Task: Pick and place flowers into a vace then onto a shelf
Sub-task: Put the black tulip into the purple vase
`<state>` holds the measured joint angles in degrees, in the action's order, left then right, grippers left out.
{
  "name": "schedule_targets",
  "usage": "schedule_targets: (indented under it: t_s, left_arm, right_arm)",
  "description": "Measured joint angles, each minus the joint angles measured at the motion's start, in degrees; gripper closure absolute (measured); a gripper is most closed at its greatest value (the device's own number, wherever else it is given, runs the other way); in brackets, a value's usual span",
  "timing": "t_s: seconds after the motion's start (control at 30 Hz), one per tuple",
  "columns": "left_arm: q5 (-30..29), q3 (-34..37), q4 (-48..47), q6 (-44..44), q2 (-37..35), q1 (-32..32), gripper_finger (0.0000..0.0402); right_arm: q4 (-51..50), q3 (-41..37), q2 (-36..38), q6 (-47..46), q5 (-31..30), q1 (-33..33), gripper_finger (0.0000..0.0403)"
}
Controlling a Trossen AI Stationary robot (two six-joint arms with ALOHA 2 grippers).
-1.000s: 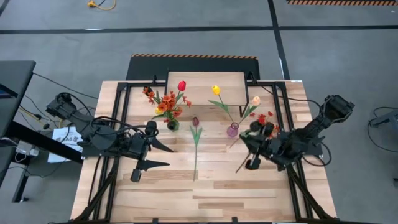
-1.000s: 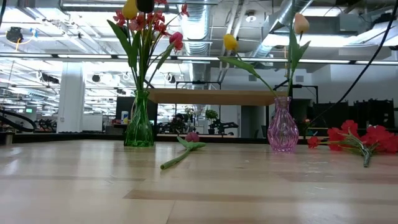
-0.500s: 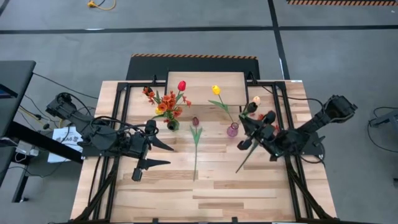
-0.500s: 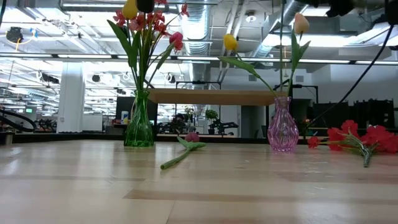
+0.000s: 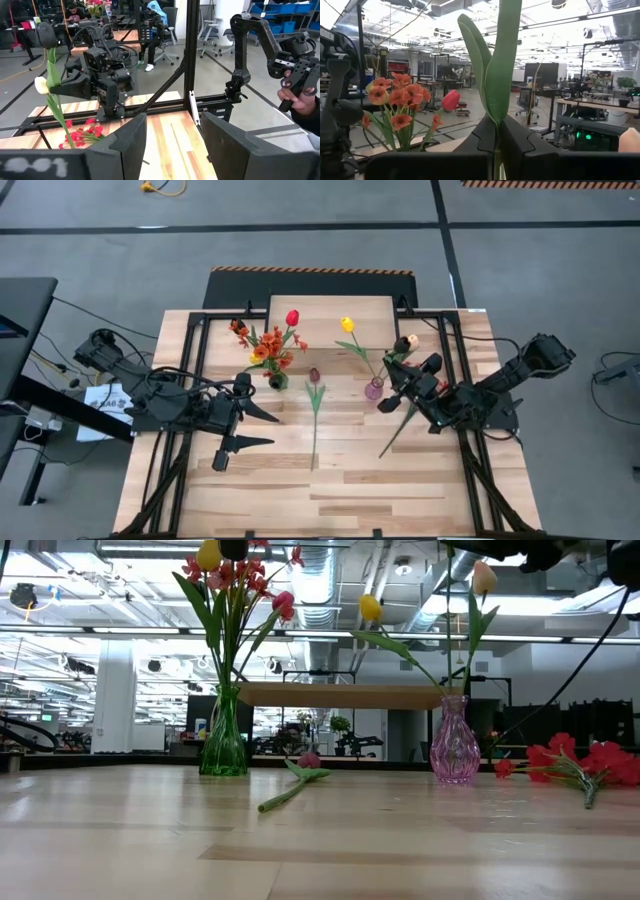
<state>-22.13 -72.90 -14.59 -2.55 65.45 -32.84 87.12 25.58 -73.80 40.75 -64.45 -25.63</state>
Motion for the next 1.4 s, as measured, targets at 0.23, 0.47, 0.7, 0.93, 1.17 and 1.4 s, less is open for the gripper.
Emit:
schedule_targets:
  t_s: [0.23,0.47,0.7,0.93,1.17,1.4]
  left_arm:
    - [0.0,0.0,0.0,-0.2,0.0,0.0,0.0223]
    - [0.0,0.0,0.0,-0.3,0.0,0.0,0.0223]
    - [0.1,0.0,0.0,-0.3,0.0,0.0,0.0223]
    - [0.1,0.0,-0.1,-0.3,0.0,0.0,0.0223]
    - [0.1,0.0,0.0,-0.3,0.0,0.0,0.0223]
    - [0.1,0.0,-0.1,-0.7,0.0,0.0,0.0223]
  right_arm:
    - [-0.1,0.0,0.0,-0.9,-0.2,-0.3,0.0391]
    - [-5.3,0.0,0.0,-4.7,-2.0,-0.2,0.0393]
    - [-7.5,0.0,0.0,-7.4,-2.3,0.0,0.0387]
    - [-7.5,0.0,0.0,-9.9,-3.5,-0.3,0.0361]
    - [-9.1,1.0,0.0,-10.8,-11.0,-3.3,0.0292]
    - [-12.2,3.4,0.0,-11.5,-18.8,-9.1,0.0217]
